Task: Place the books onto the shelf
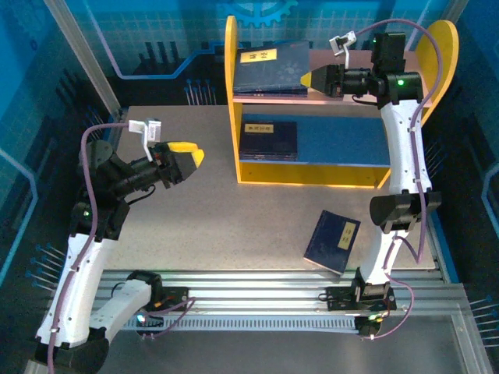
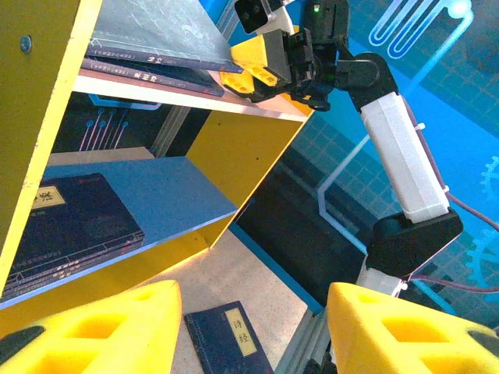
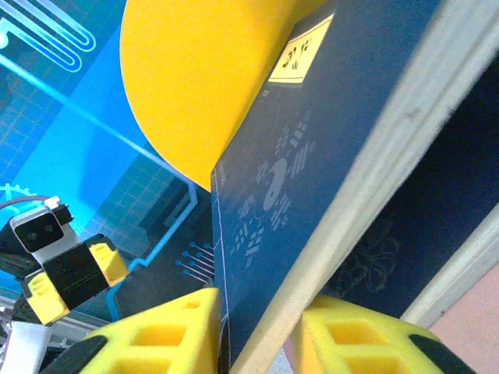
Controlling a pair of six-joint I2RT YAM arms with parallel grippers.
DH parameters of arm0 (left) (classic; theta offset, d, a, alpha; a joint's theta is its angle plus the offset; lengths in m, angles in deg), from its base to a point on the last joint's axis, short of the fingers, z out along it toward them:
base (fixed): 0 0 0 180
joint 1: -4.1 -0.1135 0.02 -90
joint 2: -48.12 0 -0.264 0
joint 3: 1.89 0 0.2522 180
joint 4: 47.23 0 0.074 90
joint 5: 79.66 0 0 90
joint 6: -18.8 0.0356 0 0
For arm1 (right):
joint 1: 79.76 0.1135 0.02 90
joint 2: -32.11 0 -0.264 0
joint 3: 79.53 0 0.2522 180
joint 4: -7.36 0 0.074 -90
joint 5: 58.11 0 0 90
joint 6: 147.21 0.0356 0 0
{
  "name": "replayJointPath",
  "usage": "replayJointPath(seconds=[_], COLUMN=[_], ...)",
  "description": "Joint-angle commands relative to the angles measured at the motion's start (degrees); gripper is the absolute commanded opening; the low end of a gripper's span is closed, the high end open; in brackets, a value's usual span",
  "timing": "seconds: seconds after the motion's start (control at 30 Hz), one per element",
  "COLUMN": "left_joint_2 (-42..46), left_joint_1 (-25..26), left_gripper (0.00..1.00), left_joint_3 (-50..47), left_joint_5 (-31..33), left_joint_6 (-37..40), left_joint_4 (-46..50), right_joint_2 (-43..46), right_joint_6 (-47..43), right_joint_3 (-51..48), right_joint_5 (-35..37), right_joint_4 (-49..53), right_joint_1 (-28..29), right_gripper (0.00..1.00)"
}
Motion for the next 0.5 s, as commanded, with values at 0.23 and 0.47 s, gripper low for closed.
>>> replayJointPath(seconds=[0.23, 0.47], left_joint_2=[1.0, 0.8], left_joint_1=[0.1, 0.1], left_gripper=[0.53, 0.53], left_joint_3=[0.1, 0.3], left_joint_5=[0.7, 0.7], left_joint_6=[1.7, 1.7], left_joint_4=[1.1, 0.9], right_joint_2=[-1.0, -1.0], right_joint_6=[-3.7, -4.1], right_joint_3=[5.3, 5.5], right_joint_5=[6.2, 7.2], right_joint_4=[7.0, 7.7], right_joint_1=[1.1, 0.6], right_gripper=[0.42, 0.46])
